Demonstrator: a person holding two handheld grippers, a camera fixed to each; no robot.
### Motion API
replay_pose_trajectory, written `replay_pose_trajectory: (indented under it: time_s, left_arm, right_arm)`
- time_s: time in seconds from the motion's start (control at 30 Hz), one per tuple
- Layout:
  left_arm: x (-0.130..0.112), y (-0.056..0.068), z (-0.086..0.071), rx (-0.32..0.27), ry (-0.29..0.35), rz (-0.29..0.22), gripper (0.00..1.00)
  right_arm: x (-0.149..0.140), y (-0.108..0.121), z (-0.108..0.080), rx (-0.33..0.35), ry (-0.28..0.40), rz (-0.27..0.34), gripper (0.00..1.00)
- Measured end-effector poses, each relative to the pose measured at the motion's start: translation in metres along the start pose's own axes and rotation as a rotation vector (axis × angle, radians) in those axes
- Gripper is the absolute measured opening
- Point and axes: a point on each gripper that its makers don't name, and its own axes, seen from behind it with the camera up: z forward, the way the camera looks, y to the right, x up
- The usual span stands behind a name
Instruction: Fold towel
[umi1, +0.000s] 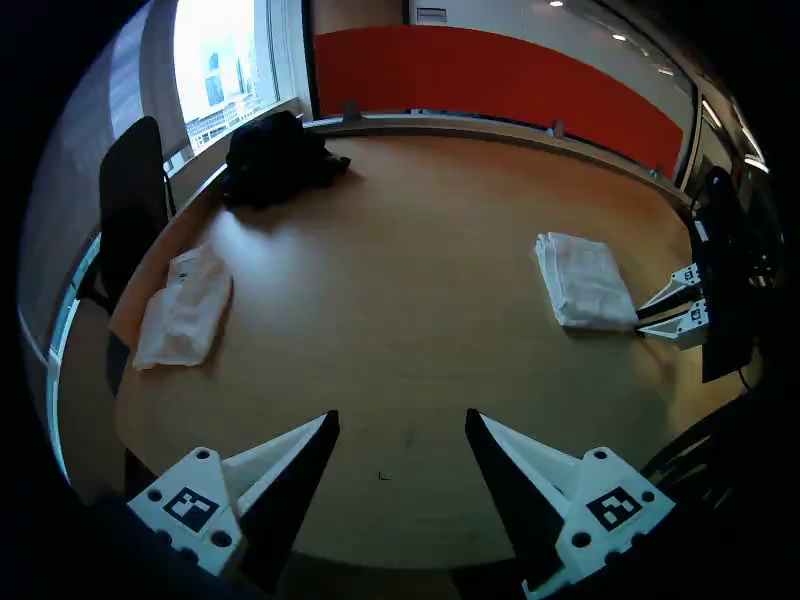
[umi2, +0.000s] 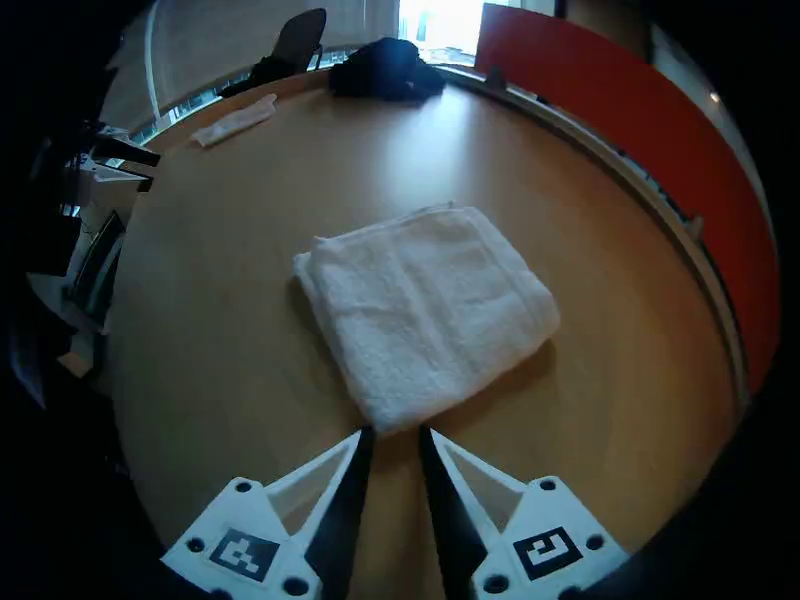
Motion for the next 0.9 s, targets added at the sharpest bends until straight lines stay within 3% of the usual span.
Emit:
replay_pose_trajectory:
  time_s: [0.37, 0.7, 0.9]
  left_arm:
    - [-0.002, 0.004, 0.000, -0.006, -0.004, 0.006, 0.94]
    - [-0.003, 0.006, 0.001, -0.016, -0.001, 0.009, 0.94]
    - [-0.001, 0.005, 0.002, -0.018, 0.008, 0.014, 0.94]
  right_arm:
    - [0.001, 0.001, 0.001, -0.019, 0.016, 0.016, 0.03]
    - [0.014, 0.006, -0.006, -0.036, 0.056, 0.018, 0.02]
    - [0.040, 0.014, -0.021, -0.059, 0.103, 0.000, 0.01]
